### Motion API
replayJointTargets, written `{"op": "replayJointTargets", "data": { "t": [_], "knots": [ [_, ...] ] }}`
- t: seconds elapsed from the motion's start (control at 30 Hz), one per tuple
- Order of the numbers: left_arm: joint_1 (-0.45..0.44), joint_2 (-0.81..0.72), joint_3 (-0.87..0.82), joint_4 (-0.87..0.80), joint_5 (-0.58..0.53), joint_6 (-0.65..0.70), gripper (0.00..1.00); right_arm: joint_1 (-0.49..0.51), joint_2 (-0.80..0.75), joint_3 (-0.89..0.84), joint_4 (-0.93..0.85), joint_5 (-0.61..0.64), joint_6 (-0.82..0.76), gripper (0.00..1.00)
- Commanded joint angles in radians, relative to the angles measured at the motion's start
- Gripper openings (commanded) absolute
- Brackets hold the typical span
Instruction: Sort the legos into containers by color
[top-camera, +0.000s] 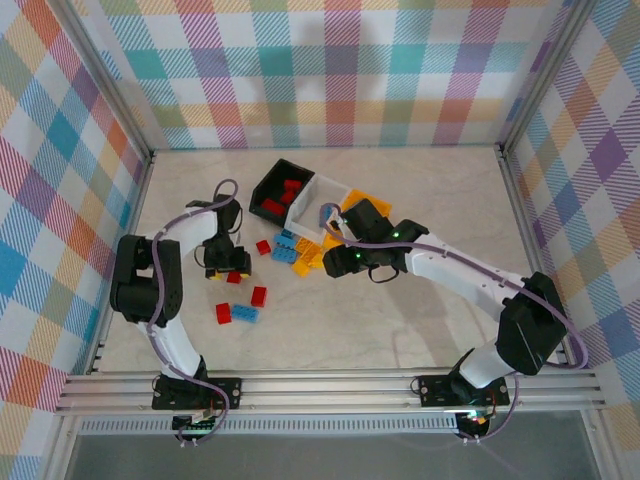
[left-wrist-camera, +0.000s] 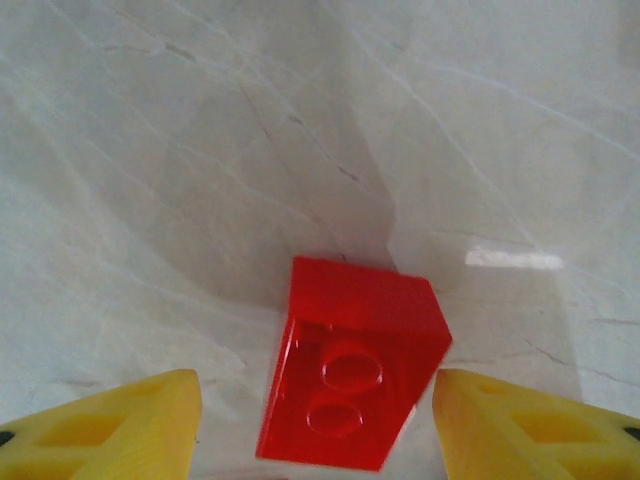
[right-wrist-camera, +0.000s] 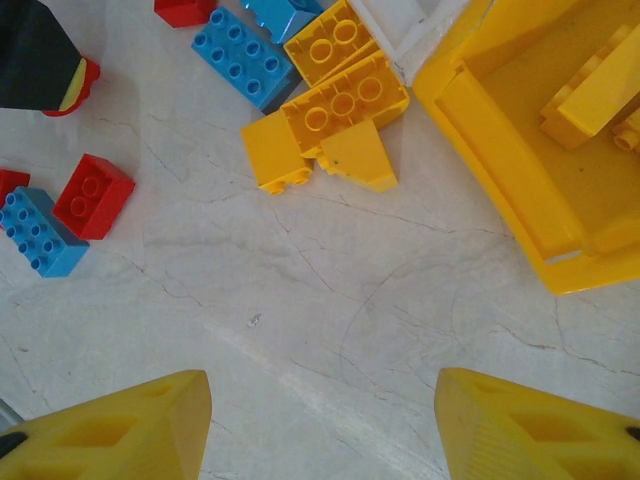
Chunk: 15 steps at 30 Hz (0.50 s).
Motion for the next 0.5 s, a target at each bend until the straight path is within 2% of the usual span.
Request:
{"op": "replayJointTargets", "data": {
  "t": [0.0, 0.23, 0.47],
  "knots": [
    [0.003, 0.027, -0.012, 0.016, -0.007, 0.028, 0.61, 0.008, 0.006, 0.006, -0.006, 0.013, 0.010, 0.61],
    [0.003, 0.047, -0.011, 0.032, 0.005, 0.031, 0.44, 0.008, 0.056, 0.064, -0.013, 0.006, 0.003, 0.61],
    [0.005, 0.035, 0.032, 0.014, 0.031, 0.022, 0.36, 0.014, 0.084, 0.085, -0.011, -0.025, 0.006, 0.61]
  ]
}}
